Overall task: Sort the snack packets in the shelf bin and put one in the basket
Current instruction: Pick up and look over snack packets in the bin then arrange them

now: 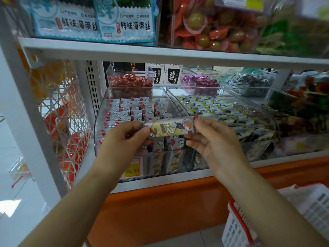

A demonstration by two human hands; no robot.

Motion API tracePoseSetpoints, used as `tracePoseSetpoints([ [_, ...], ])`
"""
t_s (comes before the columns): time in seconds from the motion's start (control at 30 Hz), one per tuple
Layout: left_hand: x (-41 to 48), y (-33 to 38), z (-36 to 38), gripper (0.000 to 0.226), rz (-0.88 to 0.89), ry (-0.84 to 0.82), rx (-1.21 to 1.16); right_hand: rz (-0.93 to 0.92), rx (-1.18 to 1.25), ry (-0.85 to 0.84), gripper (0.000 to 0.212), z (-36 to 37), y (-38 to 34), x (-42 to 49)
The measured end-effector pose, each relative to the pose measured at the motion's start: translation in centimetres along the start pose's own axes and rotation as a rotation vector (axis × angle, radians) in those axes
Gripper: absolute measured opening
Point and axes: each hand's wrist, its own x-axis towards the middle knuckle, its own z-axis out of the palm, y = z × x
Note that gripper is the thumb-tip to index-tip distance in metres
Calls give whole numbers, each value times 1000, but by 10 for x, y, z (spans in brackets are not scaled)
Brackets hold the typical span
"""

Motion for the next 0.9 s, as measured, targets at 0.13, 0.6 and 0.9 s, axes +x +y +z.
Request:
tracePoseSetpoints([
  [0.13,1,1,-3,18,-186,-75,-422,81,18,-20,19,-2,3,0],
  [0.6,2,-1,-5,8,-370,-24,-779,255,314,35,10,-2,8,4],
  [0.9,-3,0,-8,13,-173,-142,-563,-107,-198,-21,10,-4,11,0],
])
